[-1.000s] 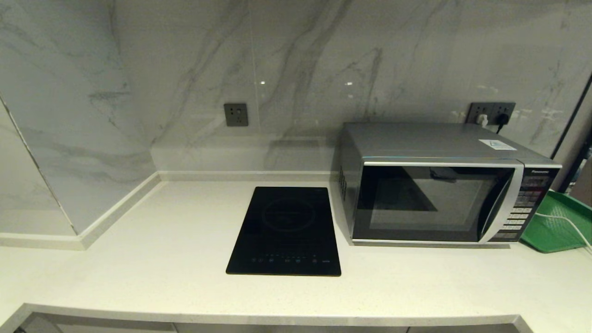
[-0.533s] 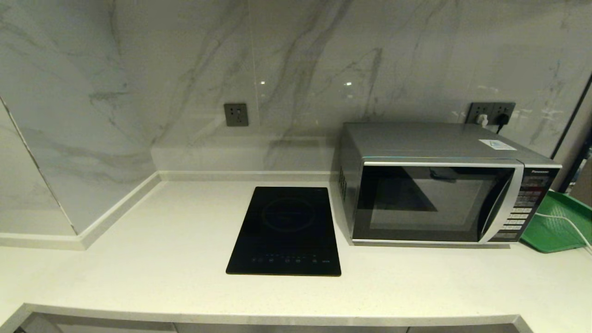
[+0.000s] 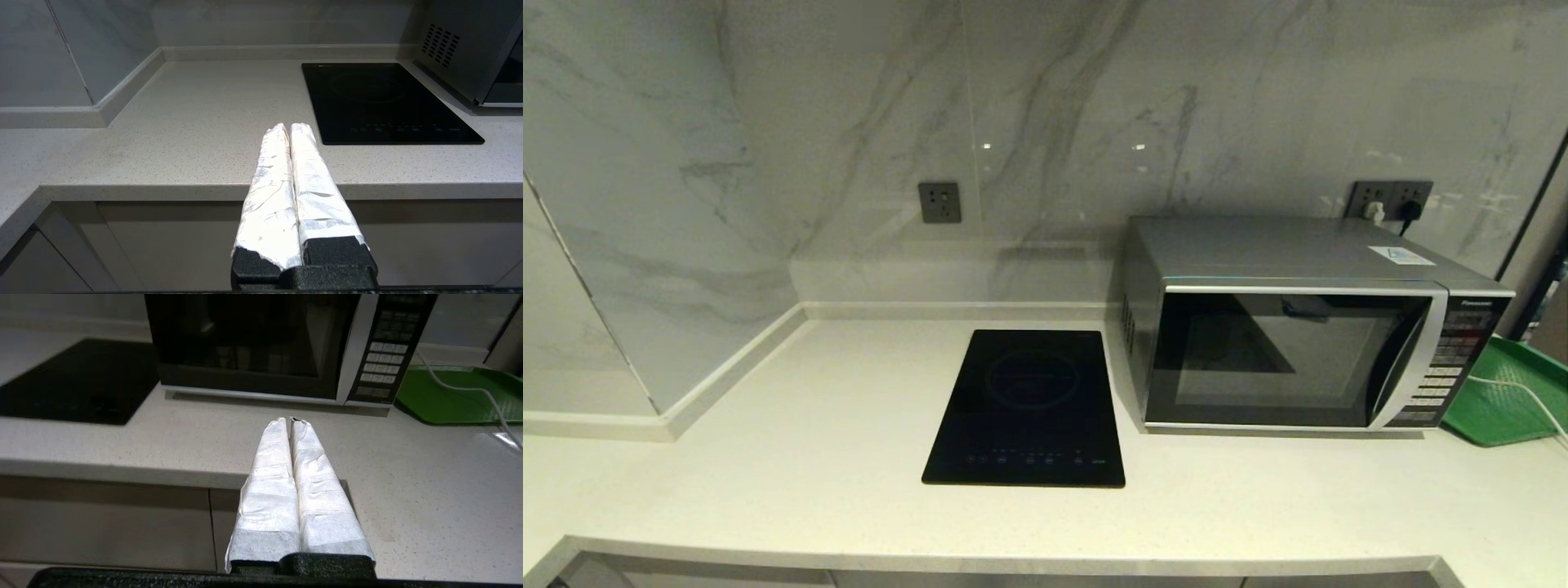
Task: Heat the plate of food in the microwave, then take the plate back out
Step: Open the microwave oven
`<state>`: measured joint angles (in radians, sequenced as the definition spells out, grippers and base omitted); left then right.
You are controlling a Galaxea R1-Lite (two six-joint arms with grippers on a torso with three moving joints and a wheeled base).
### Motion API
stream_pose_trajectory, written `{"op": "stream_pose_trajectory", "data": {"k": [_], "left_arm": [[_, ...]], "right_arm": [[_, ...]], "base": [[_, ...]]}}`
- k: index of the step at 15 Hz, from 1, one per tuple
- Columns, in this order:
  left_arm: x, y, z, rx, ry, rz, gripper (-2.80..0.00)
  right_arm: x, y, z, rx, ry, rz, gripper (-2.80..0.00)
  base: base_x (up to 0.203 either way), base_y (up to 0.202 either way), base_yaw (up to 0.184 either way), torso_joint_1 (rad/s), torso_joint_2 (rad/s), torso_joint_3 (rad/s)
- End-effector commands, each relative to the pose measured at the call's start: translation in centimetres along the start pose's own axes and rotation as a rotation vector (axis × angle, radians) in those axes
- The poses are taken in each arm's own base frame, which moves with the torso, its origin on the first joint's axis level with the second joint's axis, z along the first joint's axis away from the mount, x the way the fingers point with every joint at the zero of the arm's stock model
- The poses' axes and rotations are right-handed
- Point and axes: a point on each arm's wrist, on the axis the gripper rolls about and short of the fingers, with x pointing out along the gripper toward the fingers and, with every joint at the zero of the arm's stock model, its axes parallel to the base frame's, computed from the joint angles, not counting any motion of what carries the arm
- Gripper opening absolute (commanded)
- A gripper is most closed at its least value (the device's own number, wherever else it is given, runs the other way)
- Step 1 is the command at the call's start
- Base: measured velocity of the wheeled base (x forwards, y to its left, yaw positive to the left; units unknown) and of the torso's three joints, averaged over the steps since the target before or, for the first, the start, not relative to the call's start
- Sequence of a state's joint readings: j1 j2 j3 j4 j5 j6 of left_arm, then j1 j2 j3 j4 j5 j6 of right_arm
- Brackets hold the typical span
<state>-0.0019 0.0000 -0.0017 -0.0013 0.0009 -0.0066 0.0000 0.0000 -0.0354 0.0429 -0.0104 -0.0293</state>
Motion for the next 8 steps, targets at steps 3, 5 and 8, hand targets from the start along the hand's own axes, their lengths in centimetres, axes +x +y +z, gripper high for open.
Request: {"op": "stream_pose_trajectory", "data": {"k": [3,5,8], "left_arm": [[0.0,0.0,0.0,-0.001,0.0,0.0,-2.8],[0.0,0.0,0.0,-0.001,0.0,0.001,-2.8],[0.0,0.0,0.0,-0.001,0.0,0.0,-2.8]], "right_arm": [[-2.5,-0.4,8.4,0.118,-0.119,-0.053,-2.8],[-3.5,-0.6,14.6,0.141,-0.127,-0.064,-2.8],[0.7,-0.9,22.4,0.146,0.07,-0.105,-2.8]], "base": [[0.0,0.0,0.0,0.0,0.0,0.0],[0.0,0.0,0.0,0.0,0.0,0.0],[0.0,0.0,0.0,0.0,0.0,0.0]]}}
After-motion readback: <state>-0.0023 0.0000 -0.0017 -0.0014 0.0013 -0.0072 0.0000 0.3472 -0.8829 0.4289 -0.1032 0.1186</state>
